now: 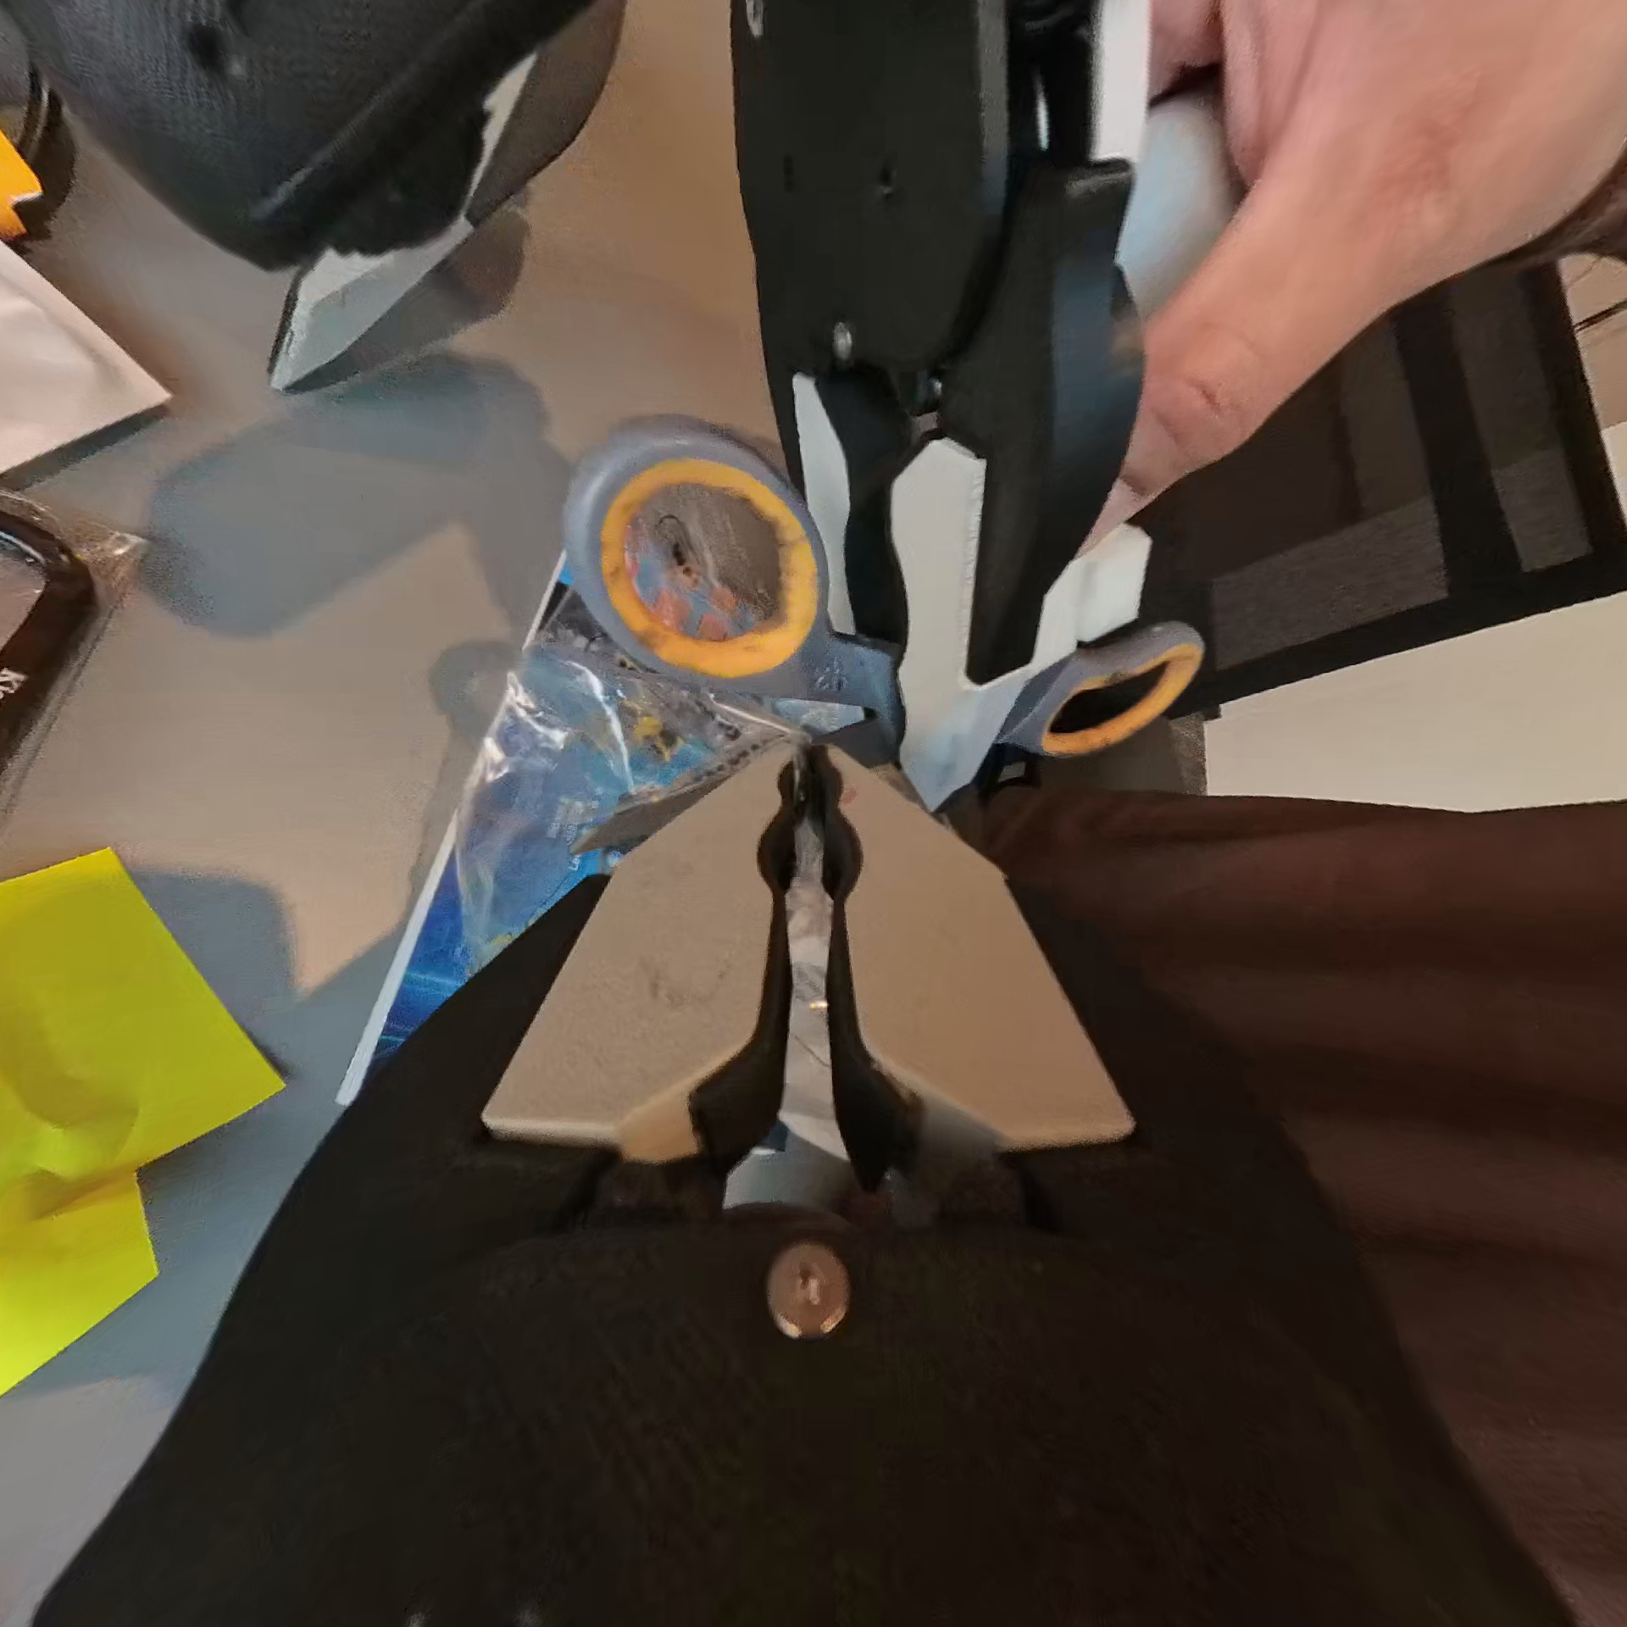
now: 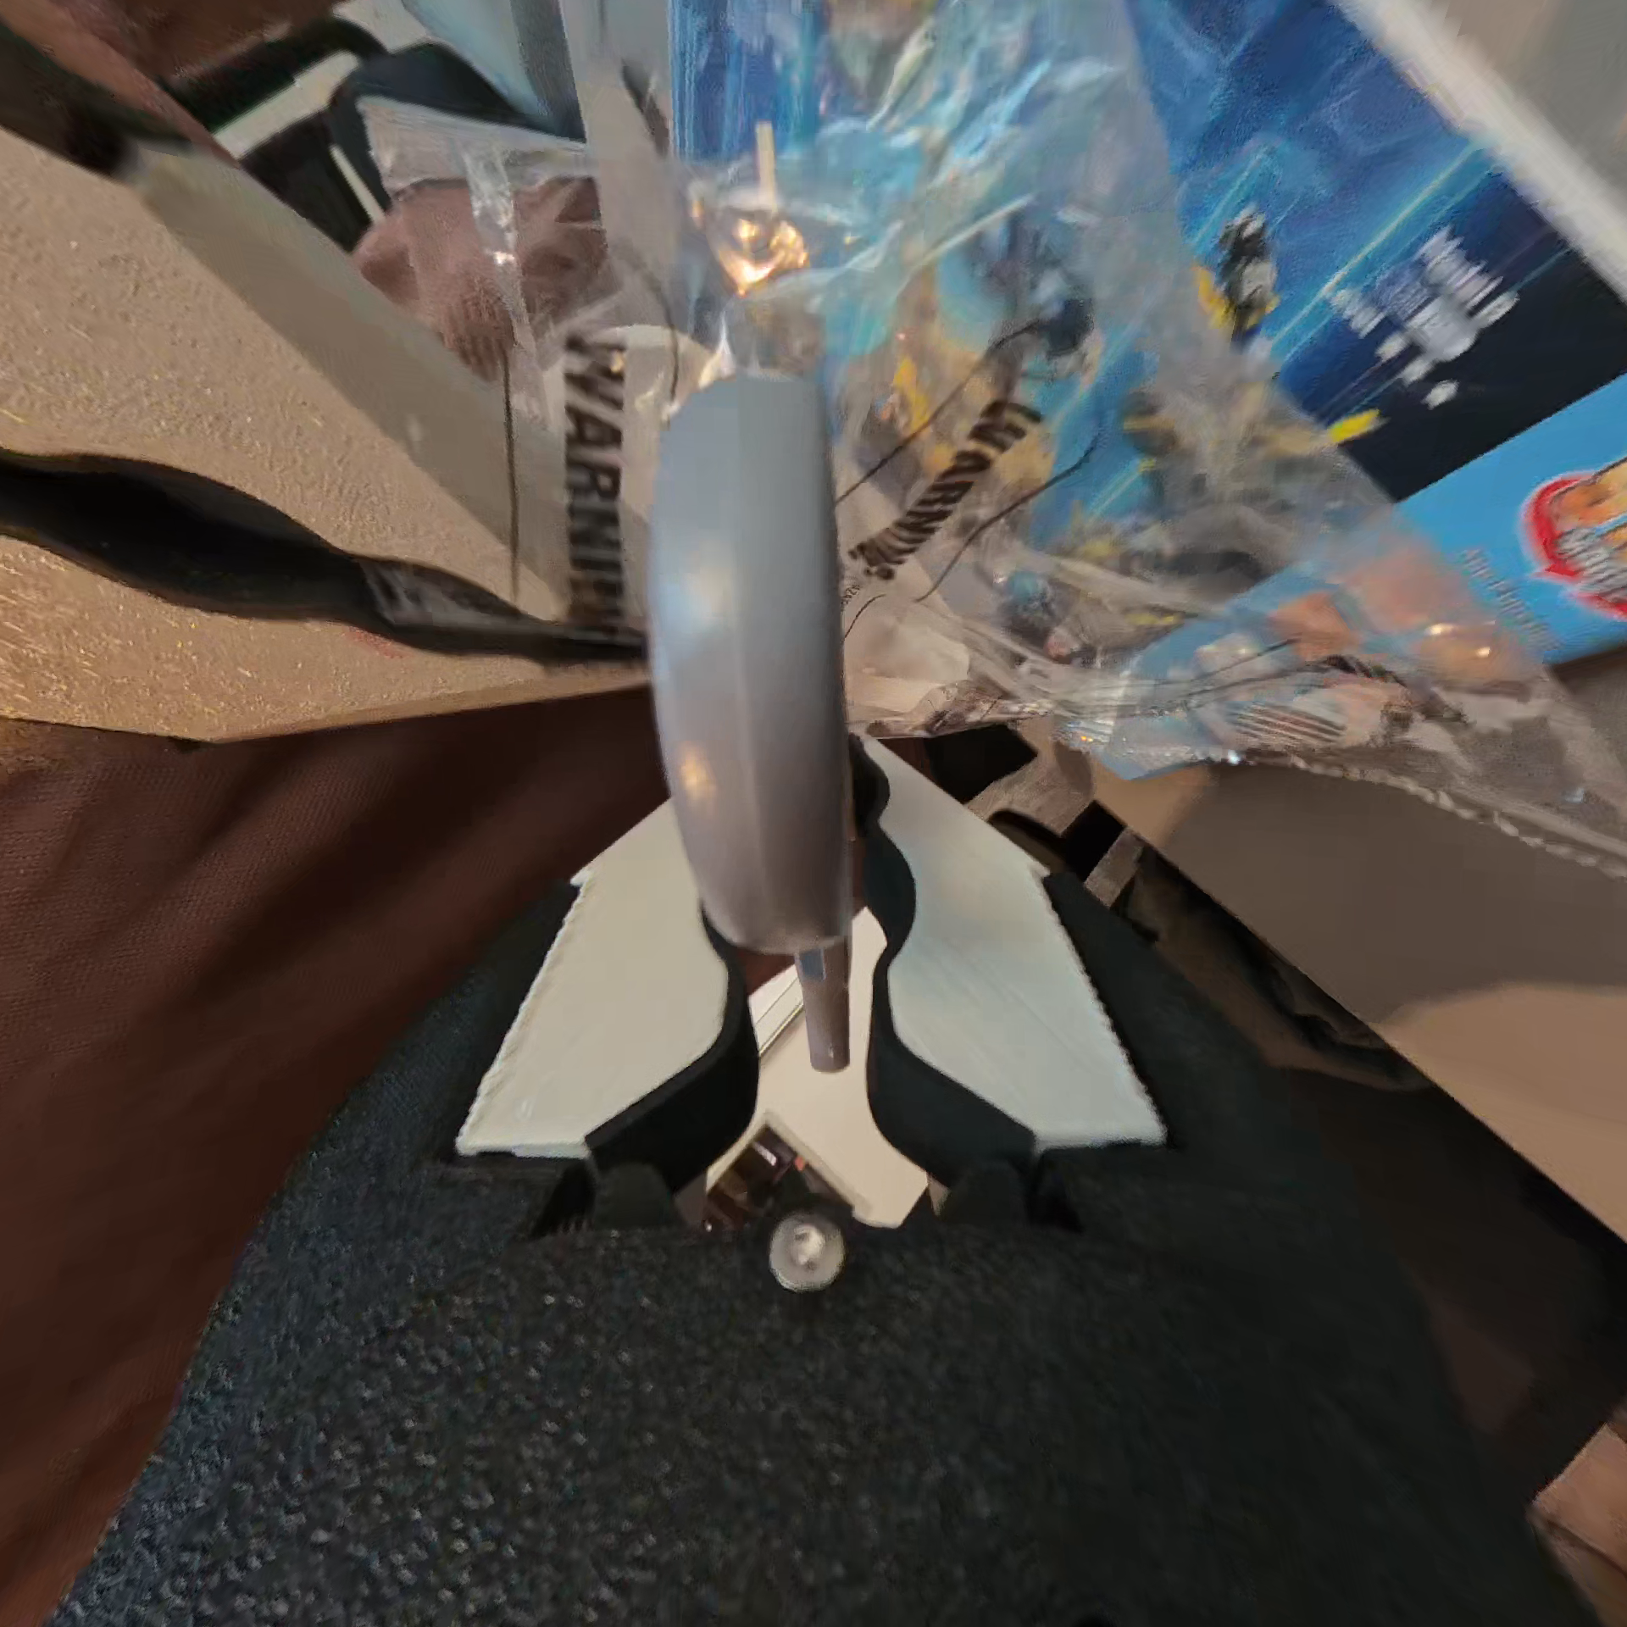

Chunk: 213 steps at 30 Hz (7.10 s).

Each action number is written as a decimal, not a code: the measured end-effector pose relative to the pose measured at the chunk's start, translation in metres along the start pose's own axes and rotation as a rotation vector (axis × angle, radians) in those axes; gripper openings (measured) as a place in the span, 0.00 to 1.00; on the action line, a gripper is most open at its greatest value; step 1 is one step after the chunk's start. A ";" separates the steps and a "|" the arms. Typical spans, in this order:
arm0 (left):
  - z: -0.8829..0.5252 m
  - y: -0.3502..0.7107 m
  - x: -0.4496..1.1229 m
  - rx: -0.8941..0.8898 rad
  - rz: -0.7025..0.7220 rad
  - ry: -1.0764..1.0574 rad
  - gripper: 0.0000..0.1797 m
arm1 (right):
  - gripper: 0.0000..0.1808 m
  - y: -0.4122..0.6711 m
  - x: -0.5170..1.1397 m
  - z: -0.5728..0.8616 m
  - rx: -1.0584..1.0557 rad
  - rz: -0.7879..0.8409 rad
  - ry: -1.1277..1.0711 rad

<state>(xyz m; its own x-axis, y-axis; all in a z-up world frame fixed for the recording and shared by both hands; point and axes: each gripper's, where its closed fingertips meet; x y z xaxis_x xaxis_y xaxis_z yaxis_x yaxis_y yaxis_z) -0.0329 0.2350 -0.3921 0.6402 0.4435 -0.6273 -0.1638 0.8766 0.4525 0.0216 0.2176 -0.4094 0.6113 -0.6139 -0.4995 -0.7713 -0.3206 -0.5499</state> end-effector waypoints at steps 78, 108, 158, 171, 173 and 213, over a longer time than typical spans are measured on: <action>-0.126 0.025 -0.321 -0.142 0.504 0.259 0.34 | 0.09 -0.053 -0.230 -0.197 -0.530 1.506 0.091; 0.137 0.069 -0.277 0.129 0.735 -0.348 0.05 | 0.13 -0.070 -0.261 -0.283 -0.895 1.409 0.100; 0.031 -0.048 -0.221 -0.354 0.855 -0.027 0.04 | 0.01 0.105 -0.288 -0.071 -0.144 0.144 -0.780; -0.084 0.008 -0.165 -0.194 0.320 0.699 0.38 | 0.00 -0.137 0.000 0.070 0.121 -0.056 -0.398; -0.071 0.022 -0.149 -0.146 0.315 0.680 0.46 | 0.00 -0.108 -0.037 0.059 0.074 0.072 -0.454; 0.090 0.138 -0.100 0.256 0.451 0.681 0.72 | 0.01 -0.079 -0.150 0.047 -0.160 0.260 -0.558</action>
<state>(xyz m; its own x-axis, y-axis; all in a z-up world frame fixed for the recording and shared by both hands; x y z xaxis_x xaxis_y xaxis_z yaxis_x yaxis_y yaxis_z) -0.0517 0.2949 -0.2099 -0.0490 0.8275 -0.5594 -0.0673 0.5560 0.8284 -0.0004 0.3686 -0.3222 0.3674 -0.2318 -0.9007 -0.8976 -0.3419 -0.2782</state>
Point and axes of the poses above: each gripper's, where its closed fingertips meet, x out along the fingers, y out of its top, z = x × y across the jaws, and after that the axes turned 9 degrees about -z, right-handed
